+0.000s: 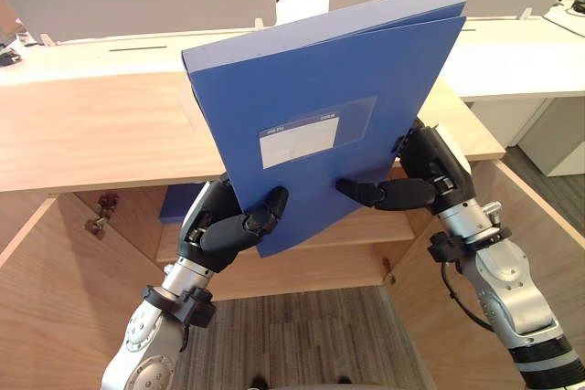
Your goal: Walk over to the cabinet, pick up the folder, carry it to the office cabinet, place the folder inside the office cabinet, then close the office cabinet door
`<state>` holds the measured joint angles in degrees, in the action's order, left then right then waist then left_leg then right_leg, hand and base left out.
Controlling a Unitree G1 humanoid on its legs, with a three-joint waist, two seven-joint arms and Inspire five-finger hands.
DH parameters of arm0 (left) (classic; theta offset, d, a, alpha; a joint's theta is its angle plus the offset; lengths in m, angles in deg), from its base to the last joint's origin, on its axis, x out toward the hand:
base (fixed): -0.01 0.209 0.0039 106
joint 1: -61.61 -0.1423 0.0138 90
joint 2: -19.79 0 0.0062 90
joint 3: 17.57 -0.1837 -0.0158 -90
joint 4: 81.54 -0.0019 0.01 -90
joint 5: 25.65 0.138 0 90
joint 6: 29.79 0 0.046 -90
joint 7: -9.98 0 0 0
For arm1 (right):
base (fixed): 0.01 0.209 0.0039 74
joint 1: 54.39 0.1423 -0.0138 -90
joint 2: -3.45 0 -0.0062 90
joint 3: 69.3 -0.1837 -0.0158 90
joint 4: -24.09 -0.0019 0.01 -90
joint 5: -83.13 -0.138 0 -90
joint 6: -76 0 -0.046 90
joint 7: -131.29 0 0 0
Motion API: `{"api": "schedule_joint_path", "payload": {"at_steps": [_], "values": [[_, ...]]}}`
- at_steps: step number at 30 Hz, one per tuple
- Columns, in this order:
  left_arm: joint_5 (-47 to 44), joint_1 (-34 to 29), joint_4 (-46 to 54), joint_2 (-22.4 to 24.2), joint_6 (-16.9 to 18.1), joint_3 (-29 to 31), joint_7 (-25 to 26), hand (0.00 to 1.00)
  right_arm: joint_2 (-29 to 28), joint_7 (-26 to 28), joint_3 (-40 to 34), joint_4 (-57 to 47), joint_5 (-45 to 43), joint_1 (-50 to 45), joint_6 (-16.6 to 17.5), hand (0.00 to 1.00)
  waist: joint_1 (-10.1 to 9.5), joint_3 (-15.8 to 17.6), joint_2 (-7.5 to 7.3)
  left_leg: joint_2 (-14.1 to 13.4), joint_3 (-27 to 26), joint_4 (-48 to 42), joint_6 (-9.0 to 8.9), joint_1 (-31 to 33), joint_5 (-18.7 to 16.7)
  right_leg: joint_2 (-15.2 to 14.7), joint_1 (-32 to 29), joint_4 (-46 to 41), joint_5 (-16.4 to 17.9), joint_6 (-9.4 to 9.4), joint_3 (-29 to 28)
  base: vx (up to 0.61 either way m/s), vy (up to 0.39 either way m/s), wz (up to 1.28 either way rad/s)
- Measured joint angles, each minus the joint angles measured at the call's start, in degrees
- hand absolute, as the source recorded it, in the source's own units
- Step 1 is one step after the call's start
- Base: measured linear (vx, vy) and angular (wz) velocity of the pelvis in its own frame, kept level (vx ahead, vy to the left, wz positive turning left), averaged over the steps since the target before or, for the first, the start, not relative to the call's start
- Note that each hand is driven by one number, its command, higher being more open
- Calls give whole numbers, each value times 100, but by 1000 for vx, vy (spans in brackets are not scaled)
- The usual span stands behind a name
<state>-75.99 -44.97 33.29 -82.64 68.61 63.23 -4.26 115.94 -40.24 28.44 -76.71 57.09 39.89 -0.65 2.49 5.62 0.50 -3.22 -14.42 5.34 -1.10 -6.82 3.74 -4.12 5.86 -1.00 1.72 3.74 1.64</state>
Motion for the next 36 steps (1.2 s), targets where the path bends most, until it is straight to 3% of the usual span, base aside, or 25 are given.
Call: {"api": "schedule_joint_path", "payload": {"at_steps": [6, 7, 11, 17, 20, 23, 28, 32, 36], "values": [[-10, 21, -178, -8, 3, 239, 1, 0, -26, 111, 118, 139, -202, 6, -49, 0, -21, -9, -2, 0, 41, -14, 0, 46, 19, 0, -22, 1, -2, -2, 31, -3, -6, 3], [81, 23, -178, 60, 6, 279, 6, 100, -201, 146, 93, 134, -181, 2, -49, 0, -20, -21, -1, 0, 43, -25, 1, 58, 21, 0, -33, 1, -2, -2, 32, 0, 0, 0], [688, 71, -178, 671, 25, 639, 138, 100, -1020, 272, 38, -197, 61, -128, -47, 0, -22, -42, 3, -1, 58, -25, 1, 94, 29, 1, -65, 0, -3, -4, 40, 0, 0, 0], [1753, 73, -35, 1771, 350, 1012, 566, 100, -1986, -28, -276, -368, 633, -217, -52, 0, -142, -71, -27, 19, 137, -1, 14, 142, 40, -21, -69, 4, -3, -3, 117, -12, -5, 7], [2361, 18, -43, 2395, 549, 1725, 1238, 100, -2371, -300, -598, -370, 993, -284, -52, 0, -158, -74, -24, 20, 247, 1, 12, 209, 68, -23, -72, 20, -2, -3, 217, -16, -18, 17], [2591, -215, -183, 2661, 672, 2287, 1638, 100, -2495, -454, -859, -373, 1080, -284, -52, 0, -176, -74, -25, 20, 305, 1, 6, 235, 80, -24, -61, 34, -2, -3, 282, -4, -18, 11], [2814, -527, -989, 2869, 619, 2457, 1822, 100, -2627, -564, -969, -439, 1279, -303, -52, 0, -203, -77, -25, 29, 370, 4, 10, 281, 100, -39, -67, 41, -1, -1, 350, -13, -5, 8], [3134, -673, -2202, 2958, 430, 2441, 1806, 100, -2624, -597, -716, -585, 1486, -439, -52, 0, -243, -117, -20, 28, 395, 5, 11, 377, 117, -45, -152, 39, 0, 0, 379, -12, -2, 3], [3486, -654, -3858, 2940, 178, 2454, 1810, 100, -2578, -614, -7, -577, 1767, -521, -52, 0, -221, -182, -21, 21, 394, -2, 6, 473, 124, -61, -273, 33, -1, -1, 378, 0, 0, 0]]}}
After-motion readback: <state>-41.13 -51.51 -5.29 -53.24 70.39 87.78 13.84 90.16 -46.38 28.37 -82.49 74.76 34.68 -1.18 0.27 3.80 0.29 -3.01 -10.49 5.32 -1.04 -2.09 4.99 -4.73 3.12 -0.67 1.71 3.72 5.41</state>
